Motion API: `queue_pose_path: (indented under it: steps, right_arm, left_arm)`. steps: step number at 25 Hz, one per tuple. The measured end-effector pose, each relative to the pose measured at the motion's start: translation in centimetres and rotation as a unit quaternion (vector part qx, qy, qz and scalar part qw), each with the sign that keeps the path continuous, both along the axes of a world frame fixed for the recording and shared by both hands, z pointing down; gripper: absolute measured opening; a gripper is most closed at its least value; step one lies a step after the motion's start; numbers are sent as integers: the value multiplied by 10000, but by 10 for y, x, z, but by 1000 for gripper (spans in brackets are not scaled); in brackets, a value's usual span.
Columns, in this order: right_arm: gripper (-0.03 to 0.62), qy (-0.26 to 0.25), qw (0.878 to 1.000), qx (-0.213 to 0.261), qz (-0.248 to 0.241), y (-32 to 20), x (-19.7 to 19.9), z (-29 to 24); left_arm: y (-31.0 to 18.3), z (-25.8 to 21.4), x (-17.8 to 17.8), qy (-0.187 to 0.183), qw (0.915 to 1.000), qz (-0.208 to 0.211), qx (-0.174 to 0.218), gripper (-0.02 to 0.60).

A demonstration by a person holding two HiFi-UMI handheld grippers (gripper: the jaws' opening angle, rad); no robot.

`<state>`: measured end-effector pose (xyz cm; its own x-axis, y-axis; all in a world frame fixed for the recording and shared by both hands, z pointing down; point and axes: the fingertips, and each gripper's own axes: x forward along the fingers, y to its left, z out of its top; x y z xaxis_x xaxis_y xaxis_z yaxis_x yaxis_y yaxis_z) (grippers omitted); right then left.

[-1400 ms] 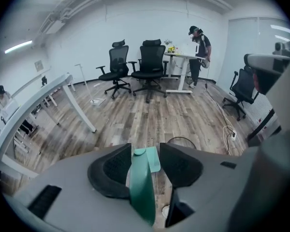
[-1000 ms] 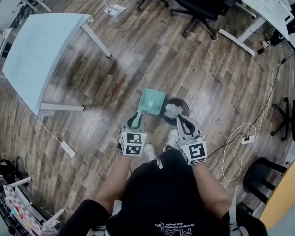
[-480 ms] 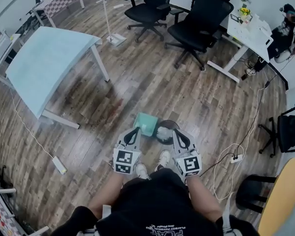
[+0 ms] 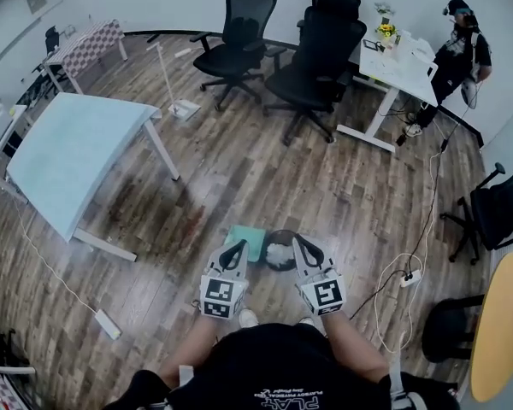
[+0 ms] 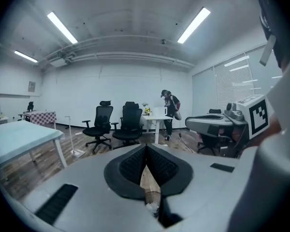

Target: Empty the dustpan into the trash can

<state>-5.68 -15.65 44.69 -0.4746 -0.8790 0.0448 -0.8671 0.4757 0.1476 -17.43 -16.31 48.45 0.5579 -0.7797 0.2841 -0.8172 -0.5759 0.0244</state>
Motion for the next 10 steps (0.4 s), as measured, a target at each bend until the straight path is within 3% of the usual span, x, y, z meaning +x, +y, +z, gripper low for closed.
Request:
queue_pose_path:
  steps: [10]
  right_arm:
    - [23,103,9996,263,-51,19,66,-38]
  left_arm:
    - [11,-31,68,98,9997,-197,143,23]
